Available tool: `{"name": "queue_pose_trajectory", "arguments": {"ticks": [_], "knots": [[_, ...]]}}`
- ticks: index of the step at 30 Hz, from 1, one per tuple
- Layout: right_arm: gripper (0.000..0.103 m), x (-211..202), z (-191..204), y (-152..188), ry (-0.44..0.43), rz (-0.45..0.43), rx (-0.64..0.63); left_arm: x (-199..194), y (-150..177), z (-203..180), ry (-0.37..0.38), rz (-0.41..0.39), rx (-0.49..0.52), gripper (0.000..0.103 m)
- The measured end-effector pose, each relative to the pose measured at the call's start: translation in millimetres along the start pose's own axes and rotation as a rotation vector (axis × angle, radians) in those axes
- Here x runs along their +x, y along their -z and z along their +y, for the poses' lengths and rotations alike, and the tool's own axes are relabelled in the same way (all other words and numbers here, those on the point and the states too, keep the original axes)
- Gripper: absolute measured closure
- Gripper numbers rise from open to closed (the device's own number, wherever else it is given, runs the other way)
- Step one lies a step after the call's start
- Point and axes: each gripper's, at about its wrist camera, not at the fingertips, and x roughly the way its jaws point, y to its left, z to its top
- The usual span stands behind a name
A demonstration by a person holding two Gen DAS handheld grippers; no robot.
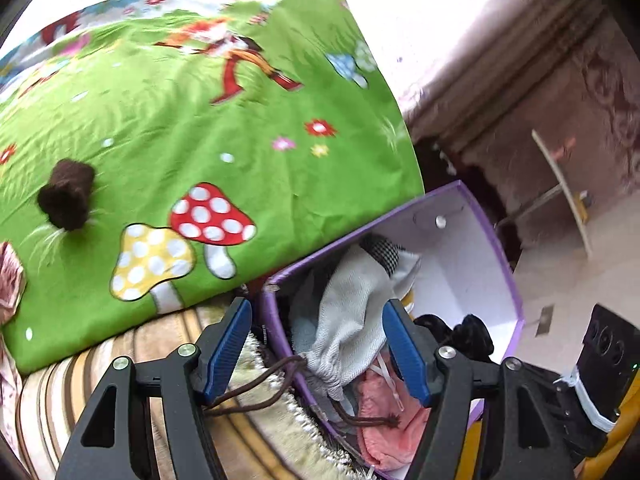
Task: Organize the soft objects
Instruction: 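Lower the black fuzzy sock into the box and open the right tool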
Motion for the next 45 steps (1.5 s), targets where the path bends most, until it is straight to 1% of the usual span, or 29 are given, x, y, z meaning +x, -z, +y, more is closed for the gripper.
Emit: {"name": "queue_pose_trajectory", "arguments": {"ticks": [4, 7, 9, 15, 17, 20, 21, 23, 25, 29, 32, 35, 37, 38, 39, 40, 42, 45], "knots": [[0.089, -5, 18, -2, -0.046, 0.006, -0.053, -27, 4, 24, 0.015, -0.064, -0.080, 0.034], [0.089, 7, 31, 0, -0.059, 0.038, -0.089, -47, 11, 39, 0.018, -0.118, -0.121, 0.034], [0.089, 21, 34, 2, -0.061, 0.066, -0.096, -62, 17, 49, 0.019, -0.153, -0.131, 0.034], [0.089, 73, 29, 10, -0.010, 0.167, -0.091, -102, 37, 85, -0.023, -0.245, -0.171, 0.034], [0.089, 89, 24, 10, 0.040, 0.188, -0.095, -114, 45, 100, -0.036, -0.267, -0.196, 0.034], [0.089, 108, 16, 8, 0.063, 0.215, -0.080, -130, 58, 122, -0.052, -0.303, -0.222, 0.034], [0.089, 111, 17, 6, 0.073, 0.217, -0.088, -135, 62, 129, -0.057, -0.313, -0.232, 0.034], [0.089, 116, 18, 1, 0.132, 0.216, -0.113, -144, 69, 144, -0.068, -0.331, -0.259, 0.034], [0.089, 121, 13, -2, 0.144, 0.238, -0.082, -151, 75, 158, -0.081, -0.348, -0.287, 0.034], [0.087, 125, 8, -5, 0.184, 0.257, -0.068, -163, 80, 185, -0.100, -0.378, -0.338, 0.034], [0.082, 125, 4, -8, 0.235, 0.262, -0.043, -168, 83, 196, -0.101, -0.390, -0.360, 0.034], [0.070, 123, 2, -9, 0.263, 0.264, -0.028, -174, 88, 206, -0.102, -0.396, -0.361, 0.034], [0.055, 120, 1, -10, 0.276, 0.268, -0.022, -178, 92, 213, -0.109, -0.400, -0.366, 0.034], [0.050, 119, 2, -11, 0.285, 0.267, -0.018, -180, 94, 218, -0.112, -0.402, -0.371, 0.034], [0.038, 116, 2, -12, 0.290, 0.266, -0.014, -182, 96, 224, -0.114, -0.406, -0.381, 0.034], [0.031, 114, 5, -13, 0.292, 0.266, -0.012, -185, 98, 229, -0.115, -0.411, -0.392, 0.034], [0.026, 110, 12, -17, 0.296, 0.277, -0.027, -189, 103, 240, -0.116, -0.416, -0.412, 0.034], [0.025, 99, 22, -23, 0.321, 0.273, -0.064, -193, 109, 253, -0.120, -0.422, -0.436, 0.034]]}}
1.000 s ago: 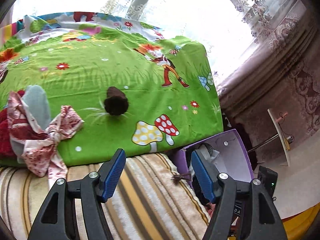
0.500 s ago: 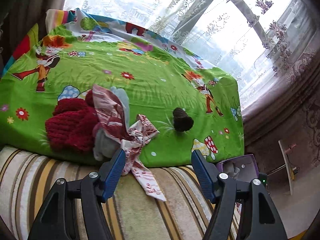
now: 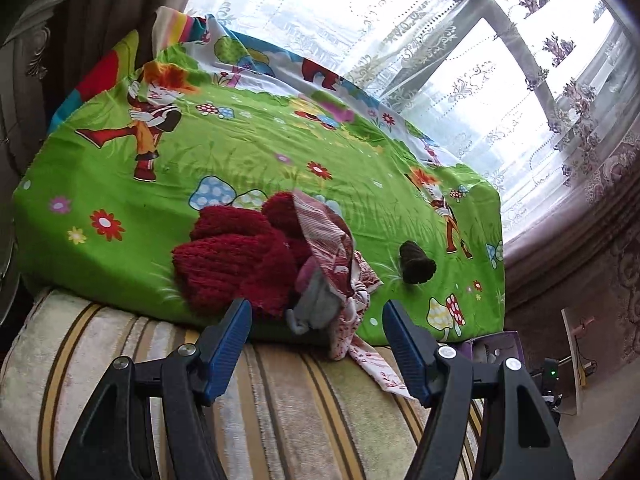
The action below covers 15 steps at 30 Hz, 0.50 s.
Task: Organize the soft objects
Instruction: 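Lower the black fuzzy sock into the box and open the right tool, then grasp the red-white patterned scarf with the left tool while the right tool grasps the brown sock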
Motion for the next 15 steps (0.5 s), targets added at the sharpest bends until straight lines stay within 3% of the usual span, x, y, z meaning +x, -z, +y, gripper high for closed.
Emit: {"name": "queue_pose_trajectory", "arguments": {"ticks": [6, 15], "knots": [[0.024, -37, 16, -18, 0.065, -0.083, -0.050, 1, -3, 18, 0.006, 0.016, -0.037, 0.035], [0.023, -49, 94, -66, 0.018, -0.159, -0.203, 6, 5, -2, 0.072, 0.074, 0.049, 0.039]]}}
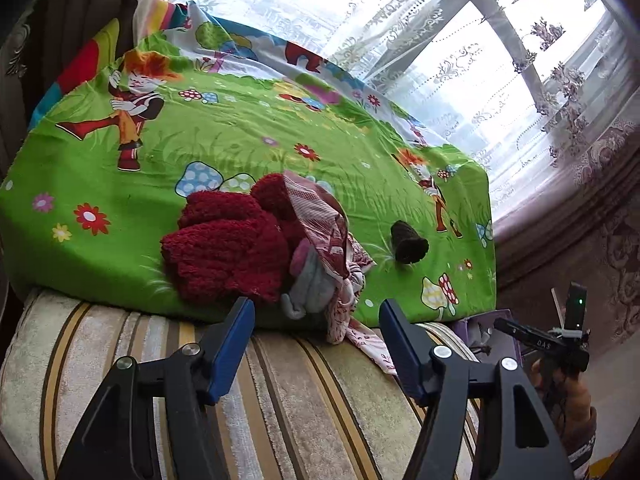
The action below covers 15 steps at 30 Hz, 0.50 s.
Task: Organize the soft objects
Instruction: 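Grasp the red-white patterned scarf with the left tool while the right tool grasps the brown sock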
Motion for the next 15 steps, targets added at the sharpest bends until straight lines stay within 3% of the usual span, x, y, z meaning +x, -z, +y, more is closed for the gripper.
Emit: {"name": "queue_pose_trajectory", "arguments": {"ticks": [5, 11, 15], "knots": [[0.023, 4, 46, -21, -0.043, -0.025, -0.109, 13, 6, -16, 0.059, 0.061, 0.015, 0.042], [0.022, 25, 92, -39, -0.074, -0.040, -0.209, 49, 10, -18, 0.019, 0.202, -0.050, 0.048], [0.022, 43, 116, -48, -0.080, -0.029, -0.255, 64, 5, -19, 0.034, 0.224, -0.088, 0.049]]}}
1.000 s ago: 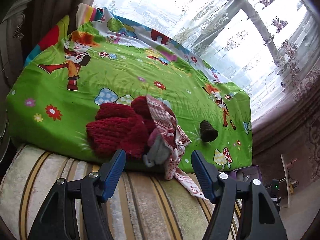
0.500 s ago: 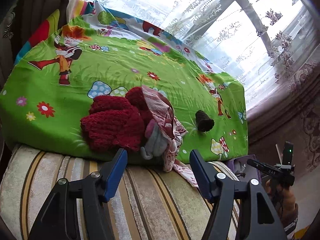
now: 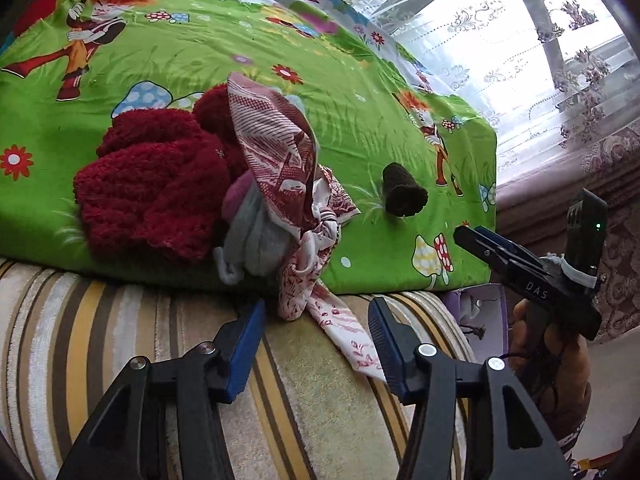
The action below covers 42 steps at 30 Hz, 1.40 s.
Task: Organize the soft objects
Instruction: 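Grasp the red-white patterned scarf with the left tool while the right tool grasps the brown sock, then carry the scarf and the brown sock over the box with both tools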
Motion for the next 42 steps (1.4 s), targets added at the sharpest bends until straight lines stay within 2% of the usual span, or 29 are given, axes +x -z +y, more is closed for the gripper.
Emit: {"name": "queue_pose_trajectory", "arguments": {"ticks": [8, 13, 17, 21, 23, 25, 28, 30, 37, 42], "knots": [[0.022, 41, 13, -22, 0.008, 0.019, -0.005, 28, -15, -2, 0.004, 0.006, -0.101, 0.052], [0.022, 61, 19, -34, 0.017, 0.024, -0.003, 42, -17, 3, 0.019, 0.017, -0.138, 0.090], [0.022, 70, 24, -39, 0.025, 0.019, -0.020, 41, -16, 5, 0.050, 0.001, -0.141, 0.098], [0.022, 76, 26, -43, 0.024, 0.017, -0.024, 40, -17, -4, 0.065, -0.014, -0.097, 0.099], [0.028, 79, 26, -43, 0.021, 0.013, -0.028, 39, -18, -9, 0.075, -0.025, -0.074, 0.099], [0.052, 82, 24, -44, 0.006, 0.017, -0.022, 38, -18, -12, 0.081, -0.036, -0.059, 0.099], [0.068, 81, 18, -43, -0.013, -0.001, -0.007, 35, -18, -16, 0.102, -0.055, -0.037, 0.100], [0.073, 78, 13, -41, -0.034, -0.014, 0.011, 33, -17, -20, 0.117, -0.070, -0.019, 0.100], [0.076, 59, 6, -33, -0.041, -0.050, 0.028, 25, -17, -35, 0.131, -0.110, 0.038, 0.101], [0.076, 28, -5, -22, -0.038, -0.092, 0.046, 19, -17, -48, 0.135, -0.132, 0.073, 0.101]]}}
